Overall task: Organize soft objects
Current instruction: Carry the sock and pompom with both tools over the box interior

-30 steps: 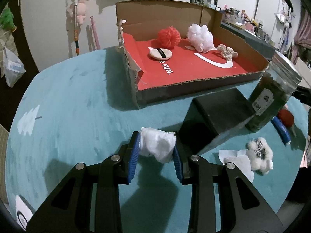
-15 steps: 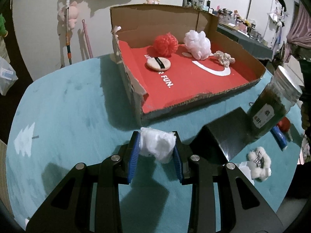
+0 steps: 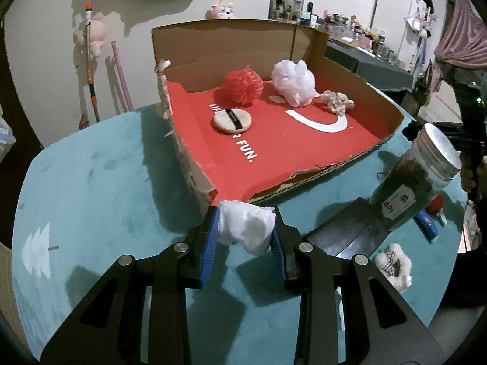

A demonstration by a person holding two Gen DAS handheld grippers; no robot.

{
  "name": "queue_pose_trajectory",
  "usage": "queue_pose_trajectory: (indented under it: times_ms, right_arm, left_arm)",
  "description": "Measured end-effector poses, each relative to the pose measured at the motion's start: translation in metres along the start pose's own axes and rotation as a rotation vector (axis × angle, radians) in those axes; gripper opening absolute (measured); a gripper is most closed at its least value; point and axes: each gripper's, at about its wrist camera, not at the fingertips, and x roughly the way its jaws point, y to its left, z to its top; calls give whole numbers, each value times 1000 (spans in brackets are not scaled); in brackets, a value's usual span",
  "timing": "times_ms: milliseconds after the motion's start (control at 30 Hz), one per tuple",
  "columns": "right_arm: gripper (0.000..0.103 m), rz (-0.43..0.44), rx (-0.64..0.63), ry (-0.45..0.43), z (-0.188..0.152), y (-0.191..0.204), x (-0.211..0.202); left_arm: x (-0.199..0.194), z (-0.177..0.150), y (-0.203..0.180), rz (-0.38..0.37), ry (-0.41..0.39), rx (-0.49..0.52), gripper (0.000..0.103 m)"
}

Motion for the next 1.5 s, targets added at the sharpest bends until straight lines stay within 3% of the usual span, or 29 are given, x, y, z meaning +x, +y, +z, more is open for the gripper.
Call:
queue_pose_trajectory:
  times_ms: [567, 1000, 1167, 1500]
  right_arm:
    - [32, 54, -50, 37, 26, 8, 19]
    - [32, 39, -149, 92, 62, 32, 55]
    - [32, 14, -171, 152, 74, 36, 78]
    - [32, -122, -204, 290, 84, 34, 122]
  left_arm:
    - [16, 34, -11, -41, 32, 68, 30]
    - [46, 65, -25, -32, 101, 105, 30]
    - [65, 77, -28, -6, 164, 121, 30]
    - [103, 85, -21, 85, 287, 118, 30]
